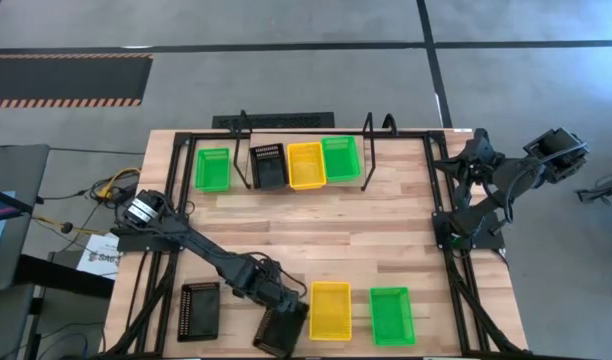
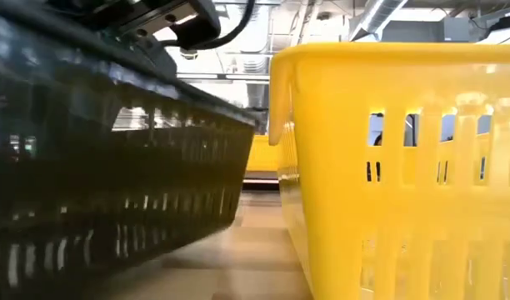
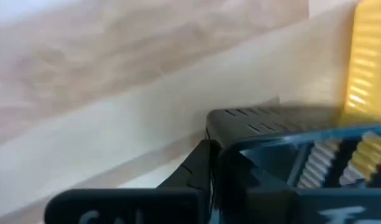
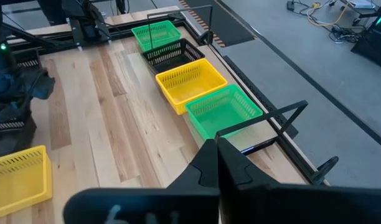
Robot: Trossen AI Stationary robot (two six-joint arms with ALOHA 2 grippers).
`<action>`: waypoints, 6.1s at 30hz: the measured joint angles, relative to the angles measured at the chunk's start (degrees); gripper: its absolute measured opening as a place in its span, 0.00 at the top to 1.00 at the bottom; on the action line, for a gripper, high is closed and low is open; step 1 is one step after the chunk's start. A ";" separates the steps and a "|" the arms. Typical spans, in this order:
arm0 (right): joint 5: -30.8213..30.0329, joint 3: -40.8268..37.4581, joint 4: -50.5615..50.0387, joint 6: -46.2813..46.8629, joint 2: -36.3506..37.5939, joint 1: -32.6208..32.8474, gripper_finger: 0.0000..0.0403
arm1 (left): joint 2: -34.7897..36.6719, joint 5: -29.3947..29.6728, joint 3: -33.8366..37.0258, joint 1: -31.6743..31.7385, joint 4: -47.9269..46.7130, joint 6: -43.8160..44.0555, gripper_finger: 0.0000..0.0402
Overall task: Stack baskets on shelf by color
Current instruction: Stack the right black bin on top of the black bin on the shelf, then stack the black bin on top of the stacked black bins on the shelf
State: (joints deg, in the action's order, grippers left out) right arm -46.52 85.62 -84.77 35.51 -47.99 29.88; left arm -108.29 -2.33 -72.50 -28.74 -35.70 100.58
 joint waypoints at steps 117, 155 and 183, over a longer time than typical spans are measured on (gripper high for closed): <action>-0.02 0.00 -0.06 -2.50 -0.02 0.00 0.99 | 7.80 9.00 -12.90 66.79 -24.26 -60.73 0.92; 0.20 0.00 -0.26 -1.04 -0.02 -0.01 0.99 | 7.85 3.64 -34.80 65.55 -36.18 -66.95 0.59; -1.75 0.00 -0.15 -1.01 0.00 -0.01 0.99 | 7.91 17.95 -28.77 16.28 -54.48 -23.38 0.59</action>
State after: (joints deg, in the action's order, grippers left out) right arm -48.27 85.62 -84.93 34.51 -47.99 29.87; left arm -100.38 15.63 -101.28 -12.46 -90.18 77.20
